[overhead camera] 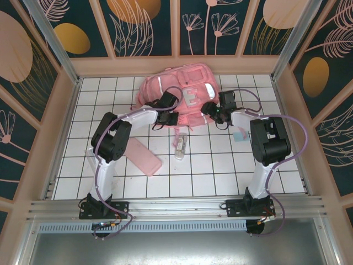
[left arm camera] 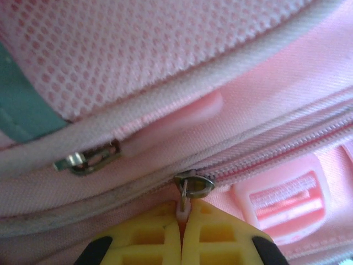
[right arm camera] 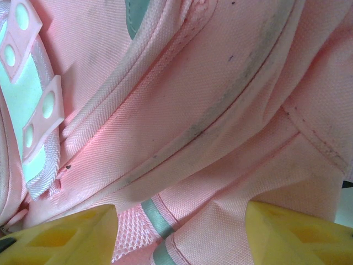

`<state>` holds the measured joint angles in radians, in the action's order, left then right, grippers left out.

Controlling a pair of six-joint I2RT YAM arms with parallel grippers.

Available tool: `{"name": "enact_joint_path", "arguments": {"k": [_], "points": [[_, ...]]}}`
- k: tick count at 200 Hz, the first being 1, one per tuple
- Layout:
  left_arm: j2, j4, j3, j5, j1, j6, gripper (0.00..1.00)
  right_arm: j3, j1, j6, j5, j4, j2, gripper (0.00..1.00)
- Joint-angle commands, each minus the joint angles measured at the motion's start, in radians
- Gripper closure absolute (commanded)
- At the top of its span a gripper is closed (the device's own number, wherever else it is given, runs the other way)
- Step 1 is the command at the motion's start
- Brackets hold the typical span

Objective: Pack books, pencil case, and school supplies into a backpack

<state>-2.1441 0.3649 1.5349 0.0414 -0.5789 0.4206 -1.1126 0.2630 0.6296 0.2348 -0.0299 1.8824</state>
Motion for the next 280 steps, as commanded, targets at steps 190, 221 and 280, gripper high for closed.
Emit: {"name": "enact_joint_path", "arguments": {"k": [190,221,280], "points": [[0.073,0.232,0.244,0.408,0.015,-0.014,1.00,0.060,0.039,0.317,0.287,-0.086,-0.183,0.25],[0.097,0.178,0.175,0.417,0.013,0.012,1.00,0.061,0.064,0.407,0.285,-0.167,-0.143,0.28],[0.131,0.142,0.120,0.365,-0.002,0.023,1.00,0.089,0.094,0.529,0.316,-0.284,-0.021,0.34]]}}
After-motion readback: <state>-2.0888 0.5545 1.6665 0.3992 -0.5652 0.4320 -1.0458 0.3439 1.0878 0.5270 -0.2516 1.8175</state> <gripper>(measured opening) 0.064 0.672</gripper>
